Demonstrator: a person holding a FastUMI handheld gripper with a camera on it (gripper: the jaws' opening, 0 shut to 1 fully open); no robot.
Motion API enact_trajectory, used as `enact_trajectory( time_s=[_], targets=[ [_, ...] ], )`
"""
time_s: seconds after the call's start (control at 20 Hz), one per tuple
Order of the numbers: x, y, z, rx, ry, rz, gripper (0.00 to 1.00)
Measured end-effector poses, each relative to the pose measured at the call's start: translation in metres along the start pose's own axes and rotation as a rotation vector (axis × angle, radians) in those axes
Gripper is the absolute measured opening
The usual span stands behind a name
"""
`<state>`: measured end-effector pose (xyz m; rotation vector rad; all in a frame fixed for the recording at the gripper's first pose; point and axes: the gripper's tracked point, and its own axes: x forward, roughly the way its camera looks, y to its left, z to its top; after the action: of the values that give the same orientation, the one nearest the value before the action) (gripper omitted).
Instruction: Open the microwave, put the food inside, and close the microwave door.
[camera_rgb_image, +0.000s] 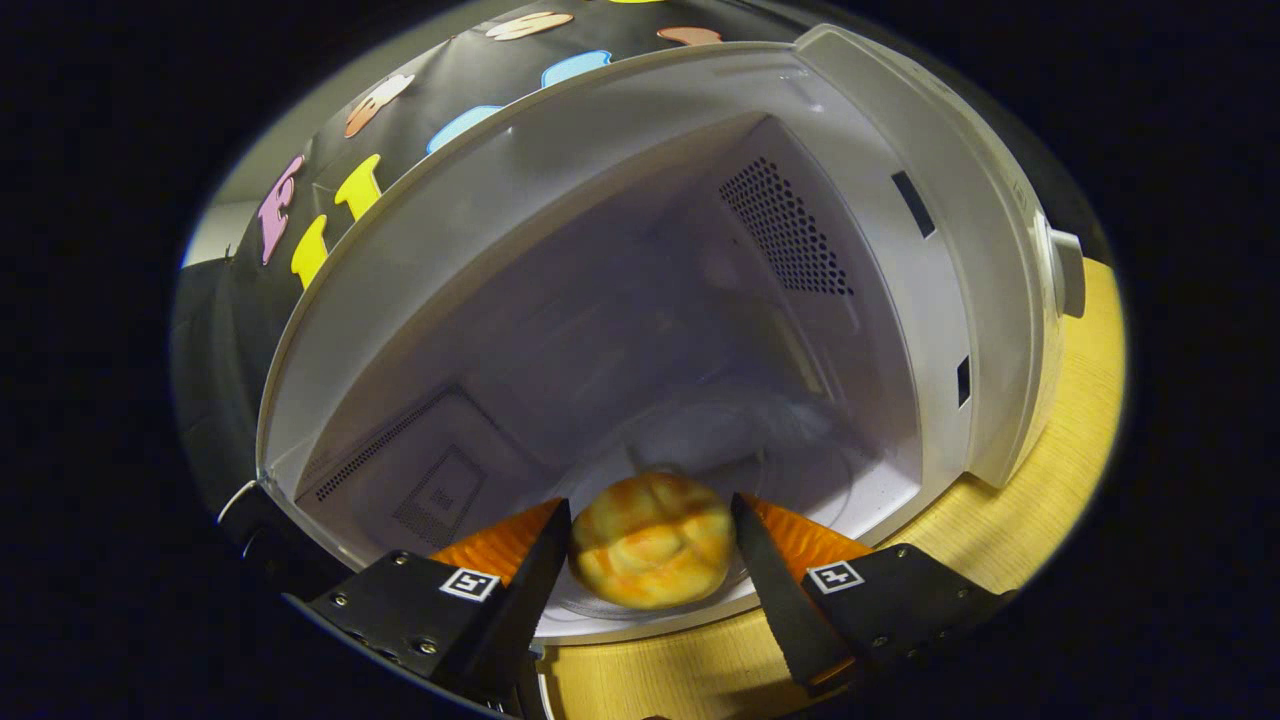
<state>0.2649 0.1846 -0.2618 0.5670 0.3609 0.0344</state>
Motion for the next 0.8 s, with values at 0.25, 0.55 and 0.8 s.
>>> enact_trajectory(
  time_s=[0.25, 0.55, 0.8],
  targets=[
    [-0.014, 0.003, 0.001, -0.018, 0.014, 0.02, 0.96],
    [-0.086, 0.036, 0.026, -0.143, -0.049, 0.103, 0.97],
    [-0.16, 0.068, 0.053, -0.252, -0.084, 0.177, 0.96]
  ],
)
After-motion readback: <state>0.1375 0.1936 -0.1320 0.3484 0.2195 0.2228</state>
